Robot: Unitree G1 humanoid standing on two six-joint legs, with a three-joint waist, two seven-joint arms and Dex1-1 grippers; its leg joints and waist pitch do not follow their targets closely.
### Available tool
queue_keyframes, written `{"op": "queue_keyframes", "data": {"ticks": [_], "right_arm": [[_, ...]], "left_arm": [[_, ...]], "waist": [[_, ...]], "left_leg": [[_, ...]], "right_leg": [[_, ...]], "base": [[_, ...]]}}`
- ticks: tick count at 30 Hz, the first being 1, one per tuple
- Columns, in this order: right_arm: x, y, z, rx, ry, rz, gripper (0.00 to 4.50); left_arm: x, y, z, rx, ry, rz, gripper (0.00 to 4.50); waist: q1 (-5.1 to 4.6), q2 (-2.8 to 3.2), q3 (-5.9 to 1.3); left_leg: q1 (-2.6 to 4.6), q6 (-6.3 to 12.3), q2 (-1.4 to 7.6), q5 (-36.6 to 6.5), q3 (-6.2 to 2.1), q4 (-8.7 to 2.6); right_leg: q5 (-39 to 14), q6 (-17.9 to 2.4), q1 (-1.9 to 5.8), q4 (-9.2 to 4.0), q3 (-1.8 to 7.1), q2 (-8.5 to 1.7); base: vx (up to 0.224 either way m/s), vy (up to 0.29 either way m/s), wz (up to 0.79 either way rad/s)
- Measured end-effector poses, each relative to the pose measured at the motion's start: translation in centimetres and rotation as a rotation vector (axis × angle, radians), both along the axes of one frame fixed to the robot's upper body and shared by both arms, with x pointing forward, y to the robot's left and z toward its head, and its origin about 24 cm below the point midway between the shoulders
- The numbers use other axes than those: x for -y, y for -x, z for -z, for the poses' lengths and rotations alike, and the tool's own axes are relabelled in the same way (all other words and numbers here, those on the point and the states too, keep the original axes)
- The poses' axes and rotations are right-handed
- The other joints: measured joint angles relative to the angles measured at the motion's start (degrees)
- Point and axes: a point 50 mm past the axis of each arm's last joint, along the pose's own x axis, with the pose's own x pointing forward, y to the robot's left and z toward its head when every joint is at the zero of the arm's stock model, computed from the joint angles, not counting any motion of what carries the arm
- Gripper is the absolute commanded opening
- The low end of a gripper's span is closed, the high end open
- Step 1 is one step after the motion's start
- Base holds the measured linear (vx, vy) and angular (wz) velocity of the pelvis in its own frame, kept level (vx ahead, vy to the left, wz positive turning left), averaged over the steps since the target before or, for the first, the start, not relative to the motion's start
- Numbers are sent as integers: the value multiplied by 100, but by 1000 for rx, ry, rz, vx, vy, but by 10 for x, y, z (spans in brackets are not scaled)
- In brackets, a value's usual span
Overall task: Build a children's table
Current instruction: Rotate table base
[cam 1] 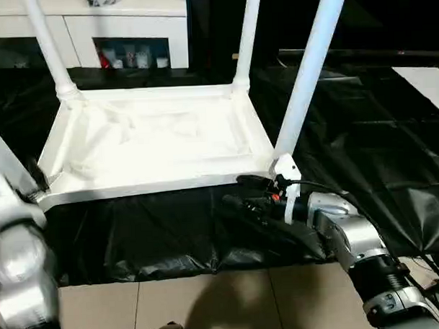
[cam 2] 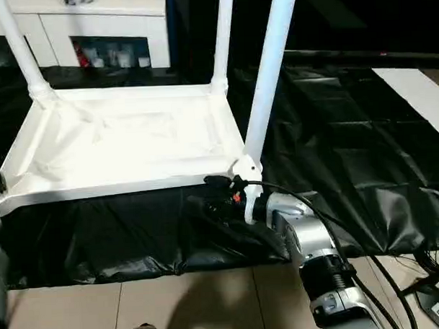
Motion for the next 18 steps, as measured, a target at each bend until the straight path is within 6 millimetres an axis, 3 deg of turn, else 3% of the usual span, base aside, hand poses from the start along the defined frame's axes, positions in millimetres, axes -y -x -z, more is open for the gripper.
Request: {"op": "queue_keyframes", "data": {"ticks": [7, 11, 14, 18], "right_arm": [[2, -2, -2, 6, 2, 1, 372], [10, -1, 0, -3, 26, 15, 372], [19, -1, 6, -35, 78, 61, 372], [27, -3, 21, -60, 180, 174, 372]], "left_arm": [[-18, -27, 2, -113, 78, 236, 447], [-20, -31, 2, -129, 169, 476, 447], [-11, -29, 3, -135, 225, 732, 447], [14, -16, 13, -256, 304, 1099, 447]], "waist": [[19, -2, -1], [154, 0, 0], [263, 1, 1], [294, 28, 15]], "left_leg": [[3, -4, -1, 3, 8, -11], [6, -5, -2, 3, 22, -20], [9, -5, -5, 3, 51, -26], [29, -5, -4, 3, 106, -45]], "right_leg": [[-4, -7, -4, 3, 1, -3], [-8, -13, -4, -1, 1, -11], [-9, -15, -5, 1, 2, -28], [-14, -19, -4, 3, 12, -51]], "base": [[0, 0, 0], [0, 0, 0], [0, 0, 0], [0, 0, 0]]}}
